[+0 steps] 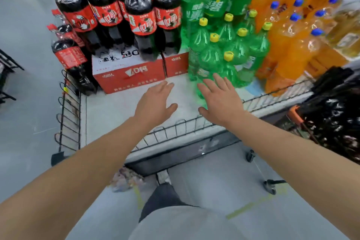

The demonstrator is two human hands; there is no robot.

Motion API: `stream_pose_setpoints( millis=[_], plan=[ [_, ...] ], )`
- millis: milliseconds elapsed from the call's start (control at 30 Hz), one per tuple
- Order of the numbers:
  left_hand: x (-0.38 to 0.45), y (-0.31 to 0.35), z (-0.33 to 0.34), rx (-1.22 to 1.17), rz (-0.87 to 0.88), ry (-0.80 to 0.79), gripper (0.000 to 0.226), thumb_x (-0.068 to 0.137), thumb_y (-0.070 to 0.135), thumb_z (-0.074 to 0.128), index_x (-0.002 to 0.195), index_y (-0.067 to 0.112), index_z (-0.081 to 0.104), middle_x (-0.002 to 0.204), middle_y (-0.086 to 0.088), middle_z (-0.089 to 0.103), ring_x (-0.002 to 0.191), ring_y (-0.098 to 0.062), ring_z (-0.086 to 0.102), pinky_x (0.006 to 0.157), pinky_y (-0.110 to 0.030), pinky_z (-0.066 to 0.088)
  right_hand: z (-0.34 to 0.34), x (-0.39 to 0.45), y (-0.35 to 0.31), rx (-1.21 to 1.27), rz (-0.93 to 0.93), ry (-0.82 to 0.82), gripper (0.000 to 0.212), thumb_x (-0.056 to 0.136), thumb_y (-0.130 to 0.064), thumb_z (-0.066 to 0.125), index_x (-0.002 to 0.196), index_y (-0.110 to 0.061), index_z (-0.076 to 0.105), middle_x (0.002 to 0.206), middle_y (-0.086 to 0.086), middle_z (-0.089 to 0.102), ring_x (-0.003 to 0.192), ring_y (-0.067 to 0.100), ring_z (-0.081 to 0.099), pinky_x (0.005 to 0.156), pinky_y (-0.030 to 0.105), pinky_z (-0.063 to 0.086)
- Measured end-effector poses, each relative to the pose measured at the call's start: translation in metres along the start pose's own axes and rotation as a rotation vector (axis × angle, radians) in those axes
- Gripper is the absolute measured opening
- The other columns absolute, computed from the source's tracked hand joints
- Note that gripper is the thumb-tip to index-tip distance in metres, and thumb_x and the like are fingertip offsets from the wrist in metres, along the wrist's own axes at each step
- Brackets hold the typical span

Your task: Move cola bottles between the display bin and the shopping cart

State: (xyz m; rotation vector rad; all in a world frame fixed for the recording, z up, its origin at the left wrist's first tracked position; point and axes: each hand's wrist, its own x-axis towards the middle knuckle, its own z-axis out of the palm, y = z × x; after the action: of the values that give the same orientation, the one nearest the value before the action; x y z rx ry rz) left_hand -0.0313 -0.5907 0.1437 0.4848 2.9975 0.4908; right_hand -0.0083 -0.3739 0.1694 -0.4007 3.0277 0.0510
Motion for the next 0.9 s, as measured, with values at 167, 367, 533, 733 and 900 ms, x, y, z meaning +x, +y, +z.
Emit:
stream_pose_setpoints(
  millis=[167,367,533,733,900],
  plan=[
    [-0.052,0.076,0.051,0.008,0.084,-0.084,0.072,0.096,0.039,0.062,0.157,0.018,0.030,0.163,-0.012,0.027,0.146,-0.032,0.029,0.119,-0.037,0.024,0.032,-0.106,0.038,0.036,0.094,-0.056,0.079,0.099,-0.050,0.056,0.162,-0.020,0.020,0.170,0.005,0.017,0.159,0.033,0.002,0.129,0.050,0.004],
    [-0.072,0.176,0.104,0.019,0.270,-0.219,0.073,0.093,0.037,0.066,0.155,0.013,0.035,0.160,-0.016,0.033,0.143,-0.036,0.035,0.116,-0.040,0.029,0.065,-0.217,0.099,0.056,0.282,-0.128,0.079,0.101,-0.054,0.052,0.163,-0.019,0.017,0.169,0.006,0.018,0.158,0.034,0.004,0.128,0.052,0.008],
    [-0.057,0.266,0.139,0.020,0.440,-0.278,0.074,0.094,0.039,0.065,0.156,0.015,0.031,0.161,-0.013,0.030,0.146,-0.033,0.032,0.119,-0.043,0.029,0.079,-0.286,0.159,0.086,0.484,-0.164,0.079,0.100,-0.055,0.052,0.162,-0.021,0.018,0.169,0.004,0.019,0.158,0.033,0.005,0.128,0.050,0.007],
    [-0.017,0.377,0.178,0.010,0.590,-0.329,0.074,0.098,0.044,0.057,0.159,0.020,0.023,0.165,-0.006,0.022,0.151,-0.027,0.022,0.122,-0.041,0.022,0.089,-0.343,0.249,0.136,0.693,-0.176,0.076,0.100,-0.052,0.053,0.161,-0.022,0.020,0.169,0.003,0.019,0.159,0.032,0.003,0.128,0.050,0.004],
    [0.035,0.470,0.216,-0.012,0.671,-0.351,0.074,0.098,0.046,0.058,0.159,0.022,0.023,0.165,-0.004,0.022,0.149,-0.028,0.025,0.120,-0.040,0.026,0.098,-0.365,0.346,0.154,0.808,-0.165,0.077,0.099,-0.055,0.050,0.162,-0.022,0.021,0.169,0.003,0.020,0.159,0.032,0.004,0.129,0.050,0.006]
  ],
)
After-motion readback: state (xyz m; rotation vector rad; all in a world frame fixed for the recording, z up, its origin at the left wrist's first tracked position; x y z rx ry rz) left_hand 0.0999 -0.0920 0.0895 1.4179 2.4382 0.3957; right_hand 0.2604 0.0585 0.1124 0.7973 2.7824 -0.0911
